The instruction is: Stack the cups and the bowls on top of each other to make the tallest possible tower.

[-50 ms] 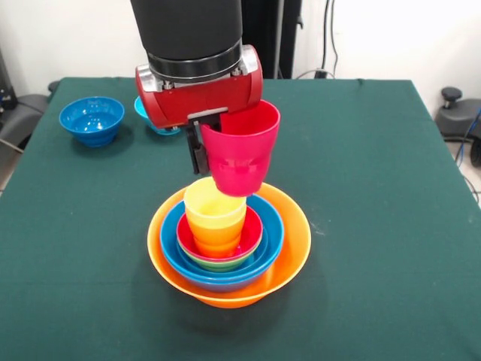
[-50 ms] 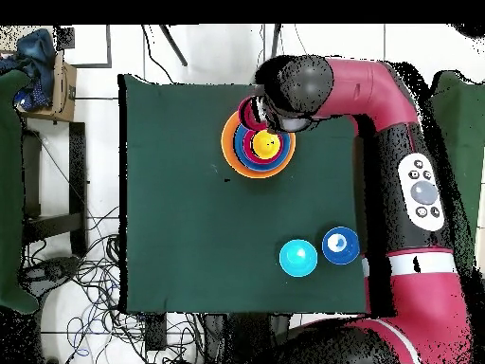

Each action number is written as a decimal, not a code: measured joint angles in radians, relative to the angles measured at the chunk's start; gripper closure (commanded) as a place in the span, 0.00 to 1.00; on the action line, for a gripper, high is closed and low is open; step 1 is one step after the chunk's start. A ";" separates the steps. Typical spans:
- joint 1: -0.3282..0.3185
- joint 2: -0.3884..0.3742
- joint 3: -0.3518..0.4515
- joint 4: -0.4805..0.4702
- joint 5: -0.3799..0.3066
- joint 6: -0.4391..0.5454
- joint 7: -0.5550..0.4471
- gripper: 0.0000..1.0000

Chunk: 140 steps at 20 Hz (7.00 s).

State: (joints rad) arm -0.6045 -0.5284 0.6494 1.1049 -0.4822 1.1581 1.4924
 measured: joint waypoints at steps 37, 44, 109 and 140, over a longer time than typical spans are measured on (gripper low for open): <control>-0.014 0.021 0.000 -0.036 -0.036 0.127 -0.105 1.00; -0.012 0.039 0.000 -0.103 -0.036 0.165 -0.105 1.00; 0.039 0.124 0.000 -0.220 -0.012 0.188 -0.105 0.00; -0.017 -0.070 0.002 0.016 0.023 0.183 -0.105 0.00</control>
State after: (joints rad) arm -0.6217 -0.5982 0.6511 1.1209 -0.4593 1.3408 1.3869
